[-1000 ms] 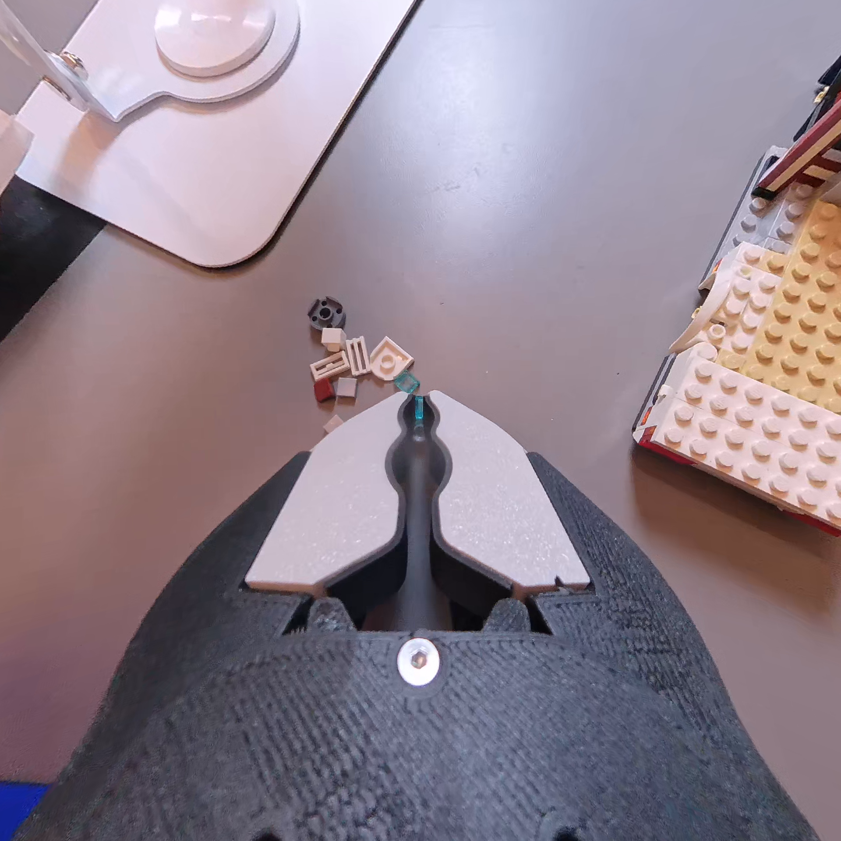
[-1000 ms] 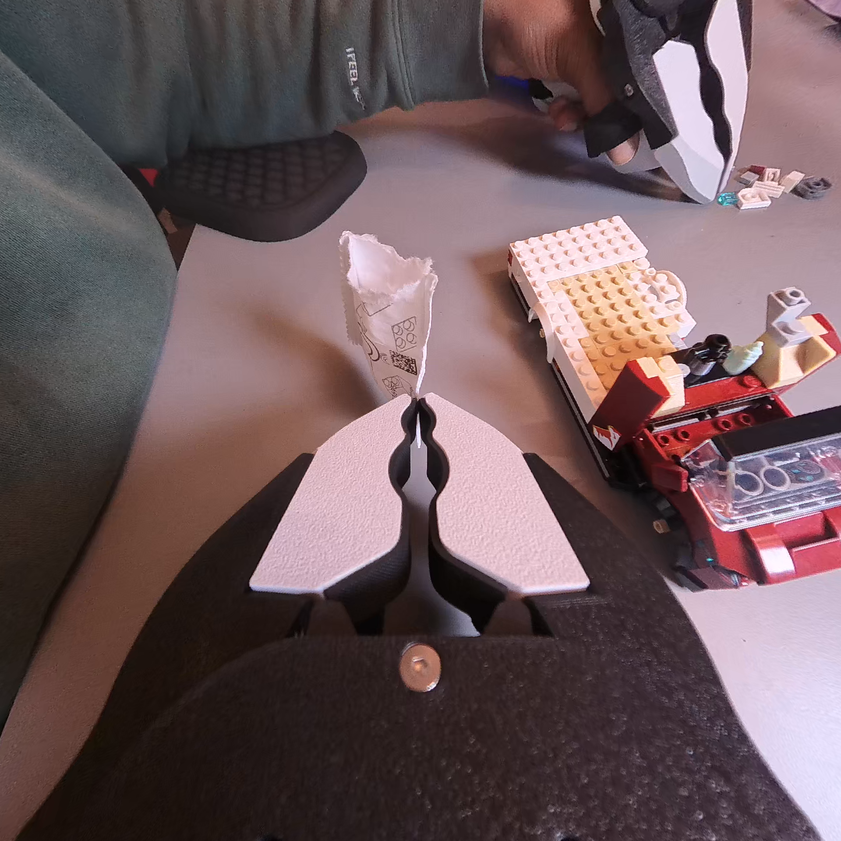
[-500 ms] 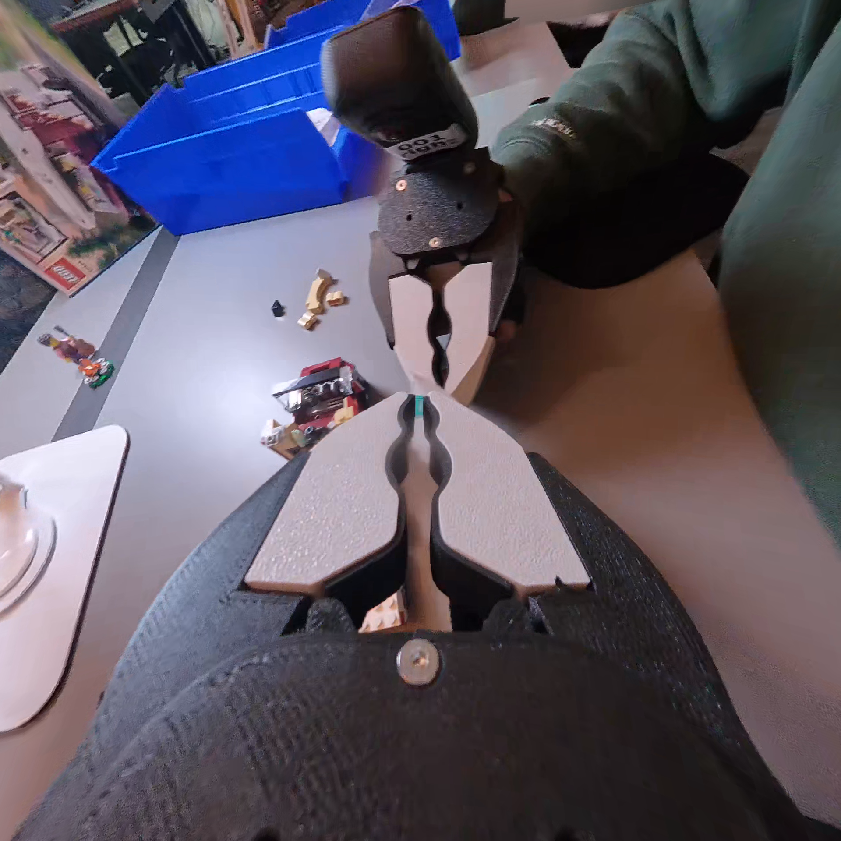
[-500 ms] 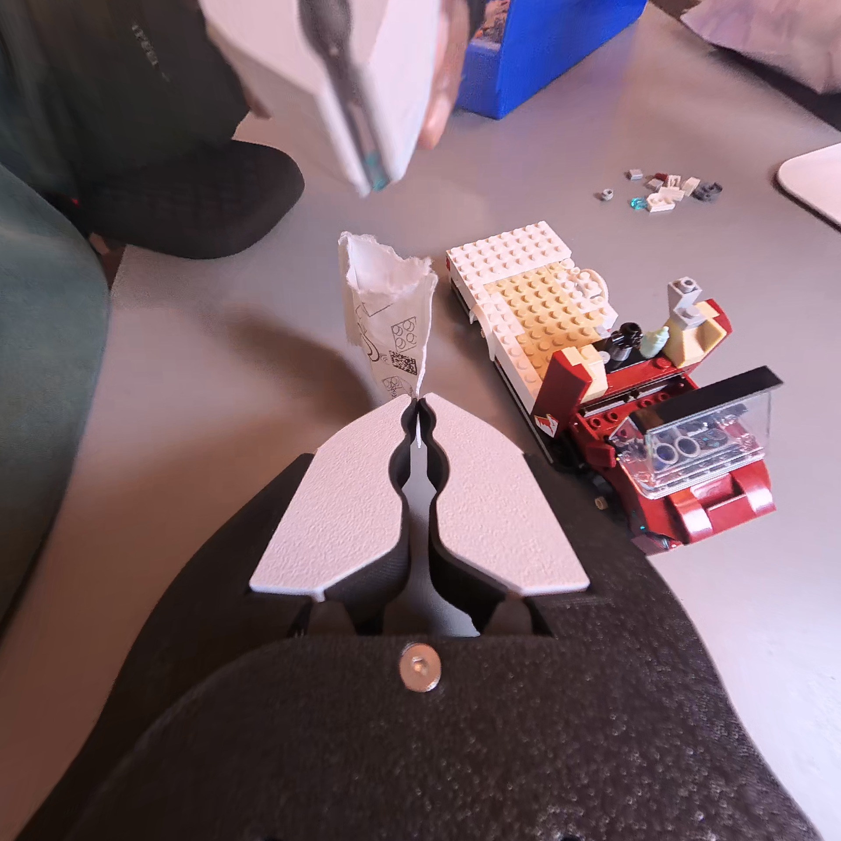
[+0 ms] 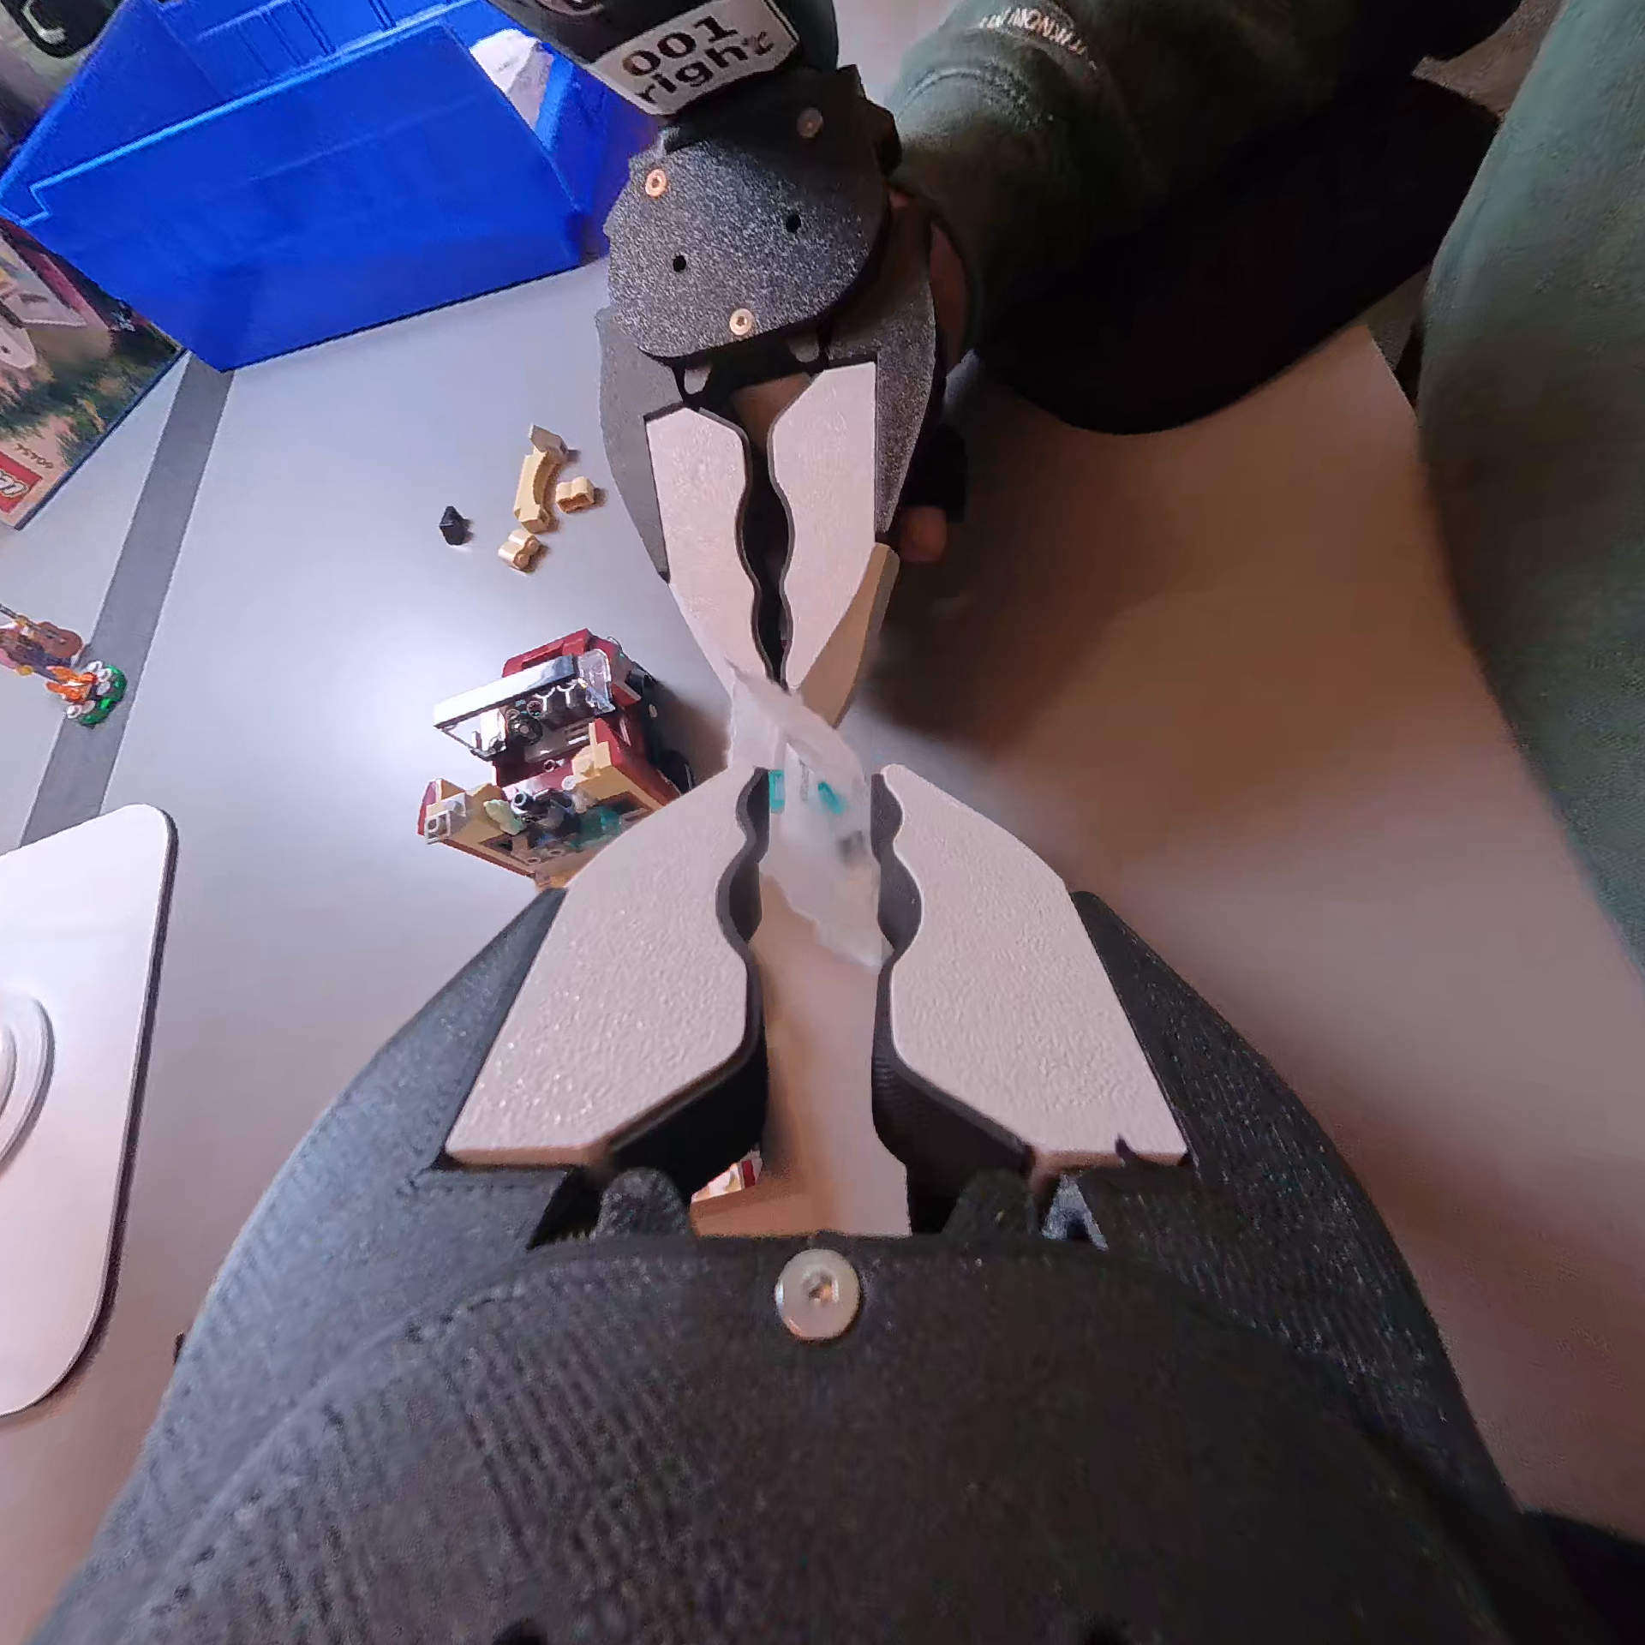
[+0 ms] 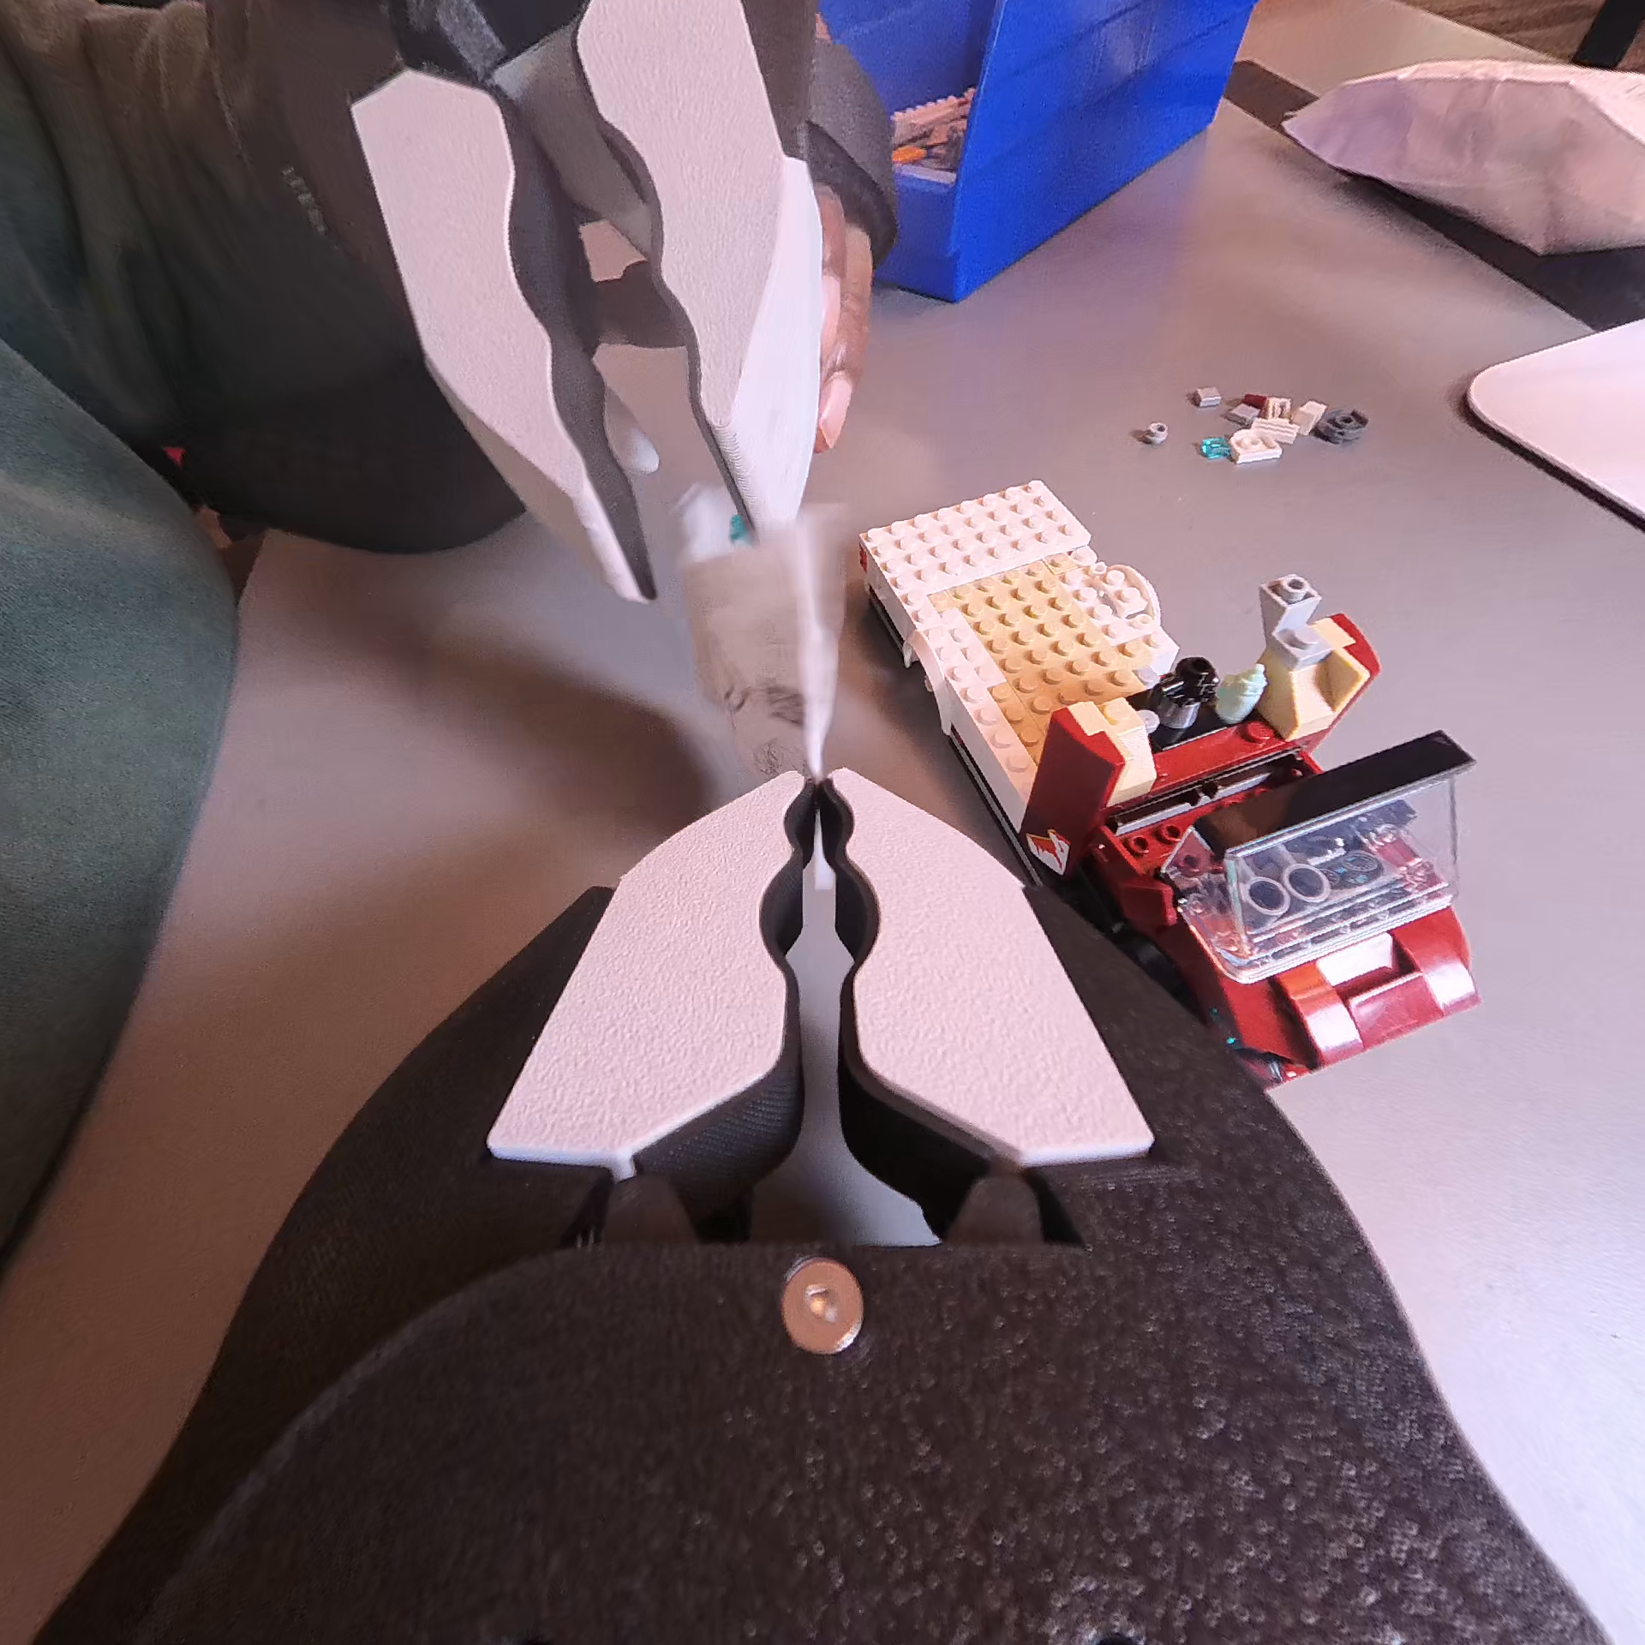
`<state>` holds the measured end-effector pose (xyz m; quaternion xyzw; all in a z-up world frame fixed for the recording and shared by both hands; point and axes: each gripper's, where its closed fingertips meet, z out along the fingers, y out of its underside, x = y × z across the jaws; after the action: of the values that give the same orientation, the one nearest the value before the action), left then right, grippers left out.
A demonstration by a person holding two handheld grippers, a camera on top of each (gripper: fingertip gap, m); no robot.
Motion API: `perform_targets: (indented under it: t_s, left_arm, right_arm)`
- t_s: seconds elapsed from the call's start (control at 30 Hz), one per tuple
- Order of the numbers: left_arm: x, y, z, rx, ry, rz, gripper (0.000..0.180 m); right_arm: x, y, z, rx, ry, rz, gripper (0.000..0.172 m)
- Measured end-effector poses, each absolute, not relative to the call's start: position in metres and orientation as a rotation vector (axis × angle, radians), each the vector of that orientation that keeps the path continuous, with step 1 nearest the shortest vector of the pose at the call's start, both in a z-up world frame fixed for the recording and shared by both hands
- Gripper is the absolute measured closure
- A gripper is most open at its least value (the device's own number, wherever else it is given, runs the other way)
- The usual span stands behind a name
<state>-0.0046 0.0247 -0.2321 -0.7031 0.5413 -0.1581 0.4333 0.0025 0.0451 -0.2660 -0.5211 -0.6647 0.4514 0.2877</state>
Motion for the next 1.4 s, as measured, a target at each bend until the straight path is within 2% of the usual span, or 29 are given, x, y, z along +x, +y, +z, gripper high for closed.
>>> perform_targets:
  t_s: [0.2, 0.57, 0.7, 0.97, 1.27, 1.4]
  left_arm:
    - [-0.006, 0.019, -0.239, -1.771, 1.405, -0.367, 0.151]
    - [-0.025, 0.009, -0.235, -1.803, 1.47, -0.299, 0.16]
    - [-0.023, 0.011, -0.231, -1.793, 1.448, -0.281, 0.154]
    - [-0.003, 0.014, -0.256, -1.781, 1.534, -0.226, 0.143]
    - [0.009, 0.021, -0.222, -1.658, 1.348, -0.364, 0.143]
    - [-0.002, 0.028, -0.228, -1.695, 1.329, -0.319, 0.142]
  right_arm:
    - [0.002, 0.048, -0.263, -1.407, -1.747, 1.235, 0.171]
    - [0.002, 0.05, -0.263, -1.421, -1.736, 1.254, 0.171]
    - [0.002, 0.049, -0.264, -1.423, -1.741, 1.254, 0.171]
    - [0.002, 0.049, -0.264, -1.423, -1.742, 1.254, 0.171]
    - [0.002, 0.051, -0.267, -1.452, -1.75, 1.239, 0.171]
    - [0.002, 0.05, -0.267, -1.442, -1.751, 1.243, 0.171]
